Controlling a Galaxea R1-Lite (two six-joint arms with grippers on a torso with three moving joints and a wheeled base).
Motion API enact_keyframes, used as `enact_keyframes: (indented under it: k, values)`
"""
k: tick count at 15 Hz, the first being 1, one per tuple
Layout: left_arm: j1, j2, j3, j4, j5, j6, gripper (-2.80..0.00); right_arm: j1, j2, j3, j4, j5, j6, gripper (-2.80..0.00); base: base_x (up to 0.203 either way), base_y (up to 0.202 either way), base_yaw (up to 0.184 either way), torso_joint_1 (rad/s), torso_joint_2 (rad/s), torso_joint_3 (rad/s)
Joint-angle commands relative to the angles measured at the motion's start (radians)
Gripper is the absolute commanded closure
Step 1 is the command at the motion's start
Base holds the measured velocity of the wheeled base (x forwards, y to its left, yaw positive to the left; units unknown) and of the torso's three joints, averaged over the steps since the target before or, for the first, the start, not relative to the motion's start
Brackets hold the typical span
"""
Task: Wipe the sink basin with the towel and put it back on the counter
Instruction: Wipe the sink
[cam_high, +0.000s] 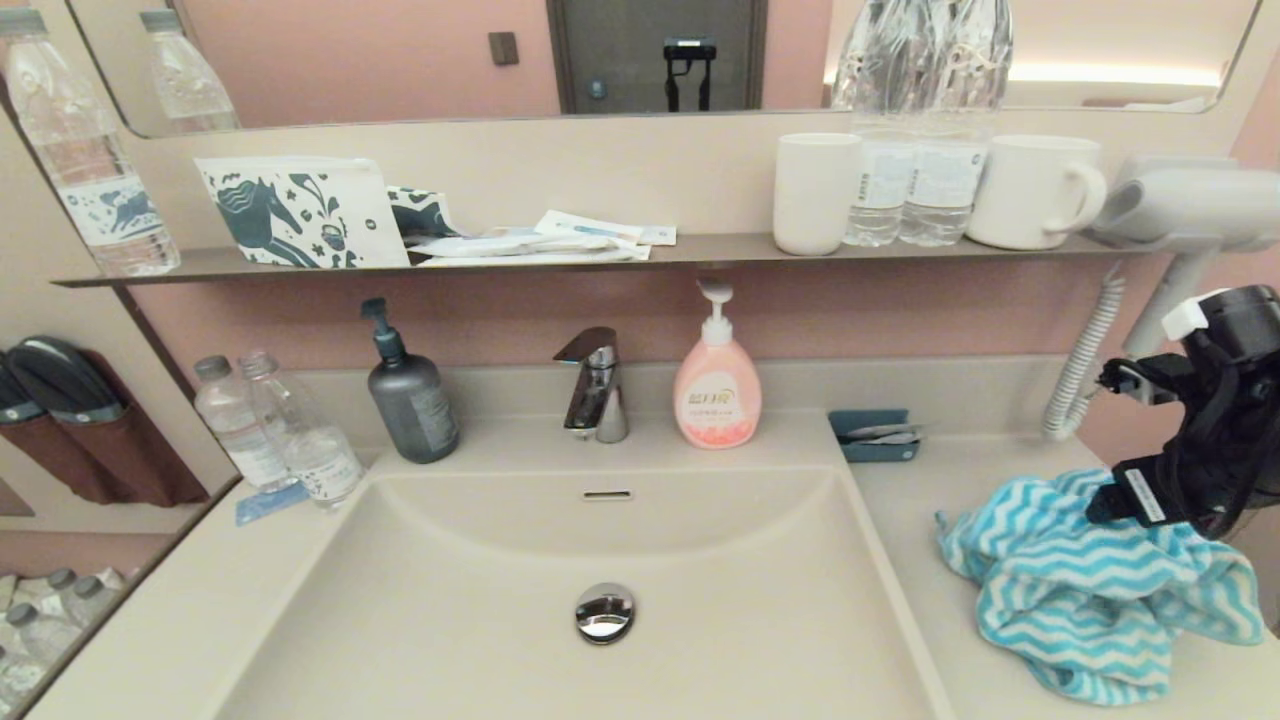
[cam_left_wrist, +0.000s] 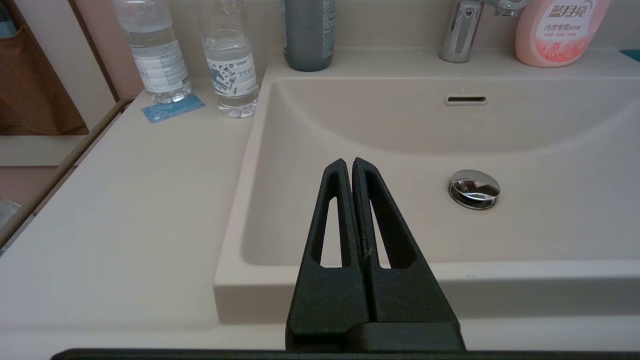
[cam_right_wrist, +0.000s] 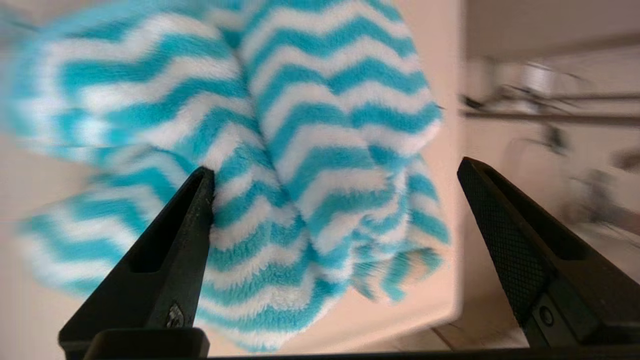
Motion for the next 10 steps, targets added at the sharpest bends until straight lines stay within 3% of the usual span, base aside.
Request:
enact_keyframes:
  k: [1,10]
  values:
    - [0.000,0.001,0.000,0.000,0.000,0.000,0.00,-0.019,-0.029,-0.003,0.003,0.084,0.019,-2.80,0.000,0.000,0.000,0.000,0.00,0.000]
    - [0.000,0.001,0.000,0.000,0.000,0.001,0.00,-0.227,-0.043,-0.006,0.144,0.514,0.057,-2.80,0.000,0.000,0.000,0.000,0.00,0.000]
